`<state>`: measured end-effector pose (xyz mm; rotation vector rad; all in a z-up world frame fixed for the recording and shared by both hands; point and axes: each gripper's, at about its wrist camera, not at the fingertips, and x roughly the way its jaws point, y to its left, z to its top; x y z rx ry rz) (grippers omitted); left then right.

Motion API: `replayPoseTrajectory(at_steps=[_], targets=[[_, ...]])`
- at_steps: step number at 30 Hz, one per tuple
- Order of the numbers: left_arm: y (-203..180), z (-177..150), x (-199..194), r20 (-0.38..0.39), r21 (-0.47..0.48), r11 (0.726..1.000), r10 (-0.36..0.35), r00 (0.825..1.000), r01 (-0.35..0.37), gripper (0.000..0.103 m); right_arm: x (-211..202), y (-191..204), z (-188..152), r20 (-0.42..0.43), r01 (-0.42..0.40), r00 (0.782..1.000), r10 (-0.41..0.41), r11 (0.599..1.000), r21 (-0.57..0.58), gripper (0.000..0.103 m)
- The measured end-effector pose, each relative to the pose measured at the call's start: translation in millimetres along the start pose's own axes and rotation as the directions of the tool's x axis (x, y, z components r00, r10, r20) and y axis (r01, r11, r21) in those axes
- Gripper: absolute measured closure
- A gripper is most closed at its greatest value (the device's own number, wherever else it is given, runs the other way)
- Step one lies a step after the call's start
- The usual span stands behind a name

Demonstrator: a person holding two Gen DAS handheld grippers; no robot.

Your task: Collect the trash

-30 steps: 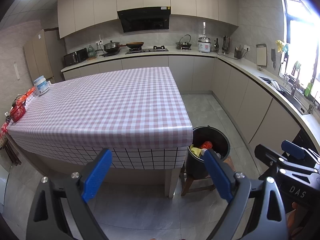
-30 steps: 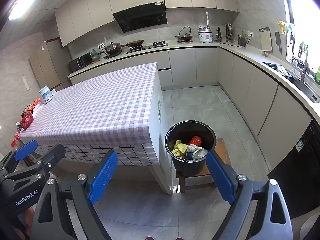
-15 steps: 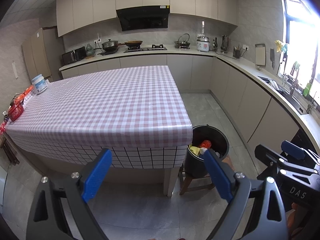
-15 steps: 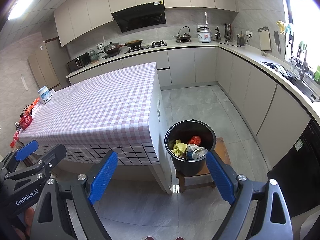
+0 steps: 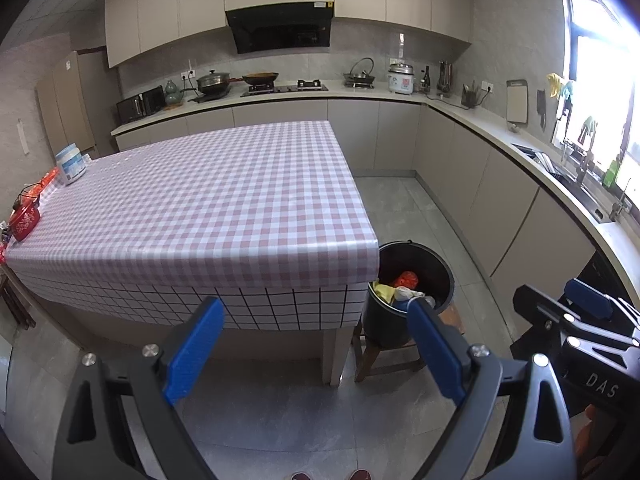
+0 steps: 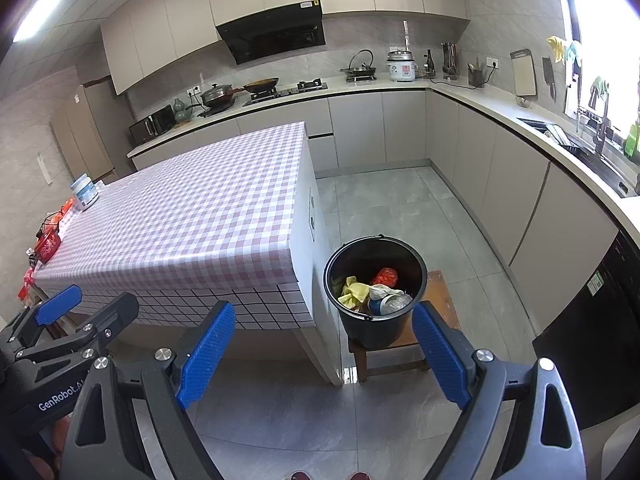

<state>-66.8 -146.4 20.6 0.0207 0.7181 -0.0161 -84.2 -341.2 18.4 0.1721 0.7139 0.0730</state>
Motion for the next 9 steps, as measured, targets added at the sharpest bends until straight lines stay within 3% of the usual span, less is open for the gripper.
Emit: replayPoseTrajectory(at_steps=[9], targets=[[-4.6,2.5,-1.8,0.027,0.014,1.000,-0.026,0.999,0.026,0.008,1.1,-2.6,-0.2,-0.002,0.009,1.000,-0.009,1.000,0.007,0.011]])
